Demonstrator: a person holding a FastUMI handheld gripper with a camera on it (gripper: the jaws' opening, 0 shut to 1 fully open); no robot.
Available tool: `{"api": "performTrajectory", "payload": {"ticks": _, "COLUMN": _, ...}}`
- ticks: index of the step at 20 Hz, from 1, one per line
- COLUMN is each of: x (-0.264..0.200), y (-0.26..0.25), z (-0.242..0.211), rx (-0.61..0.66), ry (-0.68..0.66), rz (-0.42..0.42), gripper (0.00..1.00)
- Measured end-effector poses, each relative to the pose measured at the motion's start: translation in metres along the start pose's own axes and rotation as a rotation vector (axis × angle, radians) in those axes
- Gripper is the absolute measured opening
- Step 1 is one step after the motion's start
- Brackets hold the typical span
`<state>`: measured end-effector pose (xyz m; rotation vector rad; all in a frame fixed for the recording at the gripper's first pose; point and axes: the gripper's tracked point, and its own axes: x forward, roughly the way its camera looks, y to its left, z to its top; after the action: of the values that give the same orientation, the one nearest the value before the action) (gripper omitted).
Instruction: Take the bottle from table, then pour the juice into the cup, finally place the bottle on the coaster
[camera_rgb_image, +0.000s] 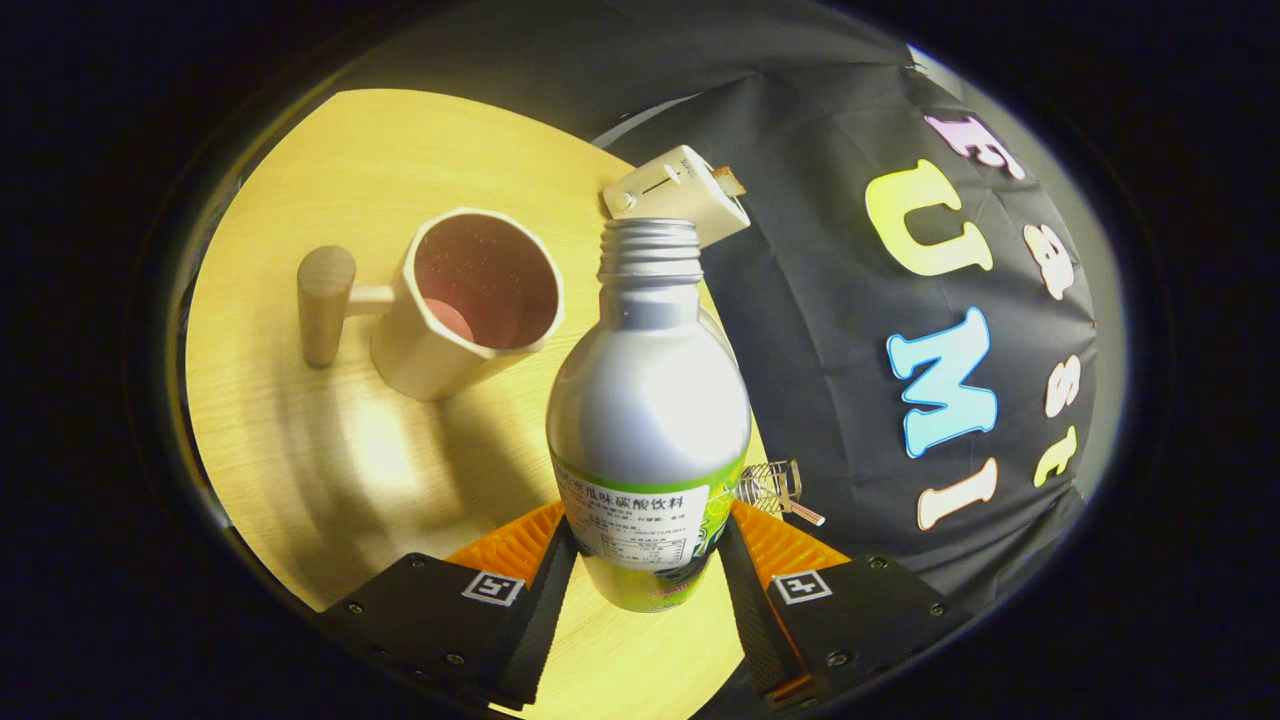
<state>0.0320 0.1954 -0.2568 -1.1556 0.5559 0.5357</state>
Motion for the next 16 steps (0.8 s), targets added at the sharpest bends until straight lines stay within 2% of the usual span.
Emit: {"api": "performTrajectory", "payload": {"ticks": 16, "x": 0.0045, "y": 0.0020, "z": -0.0025, "rx": -0.227, "ry": 0.106, "rz": 0.000, "gripper": 0.76}}
